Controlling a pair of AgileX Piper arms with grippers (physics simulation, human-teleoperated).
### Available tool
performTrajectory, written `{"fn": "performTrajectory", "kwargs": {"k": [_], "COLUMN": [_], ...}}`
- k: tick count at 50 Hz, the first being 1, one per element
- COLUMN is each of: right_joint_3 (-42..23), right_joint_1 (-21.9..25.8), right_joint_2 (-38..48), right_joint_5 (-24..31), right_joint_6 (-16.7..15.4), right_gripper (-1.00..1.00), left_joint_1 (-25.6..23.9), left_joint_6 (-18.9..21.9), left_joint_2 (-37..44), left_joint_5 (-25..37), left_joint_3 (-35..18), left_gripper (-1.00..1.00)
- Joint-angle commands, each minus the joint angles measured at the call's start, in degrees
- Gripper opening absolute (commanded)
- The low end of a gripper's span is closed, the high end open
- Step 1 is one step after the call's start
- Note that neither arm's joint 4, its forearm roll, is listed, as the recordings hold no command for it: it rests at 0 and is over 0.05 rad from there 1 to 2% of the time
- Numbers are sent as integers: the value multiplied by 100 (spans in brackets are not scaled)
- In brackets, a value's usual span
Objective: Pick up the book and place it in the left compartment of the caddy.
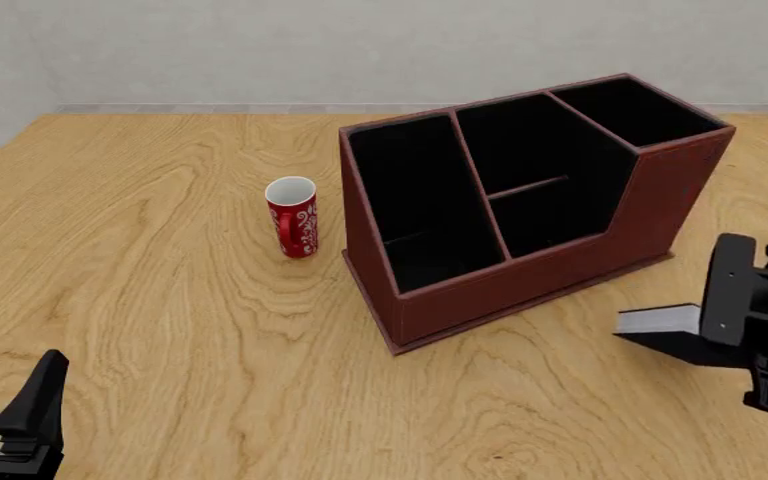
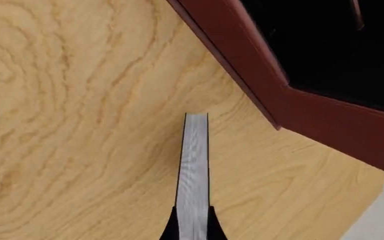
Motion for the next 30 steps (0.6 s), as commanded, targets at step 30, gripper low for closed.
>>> {"fn": "performTrajectory", "kwargs": {"k": [30], "right_joint_3": [-1547], "right_joint_1": [-108], "right_joint_2": [-1292], "right_joint_5": [2260], "right_joint_6": [740], "right_gripper": [-100], "left_joint_1": [0], "left_joint_6": [0], "left_joint_2": [0], "left_joint_5": [0], "left_joint_3": [0], "left_gripper": [100]}}
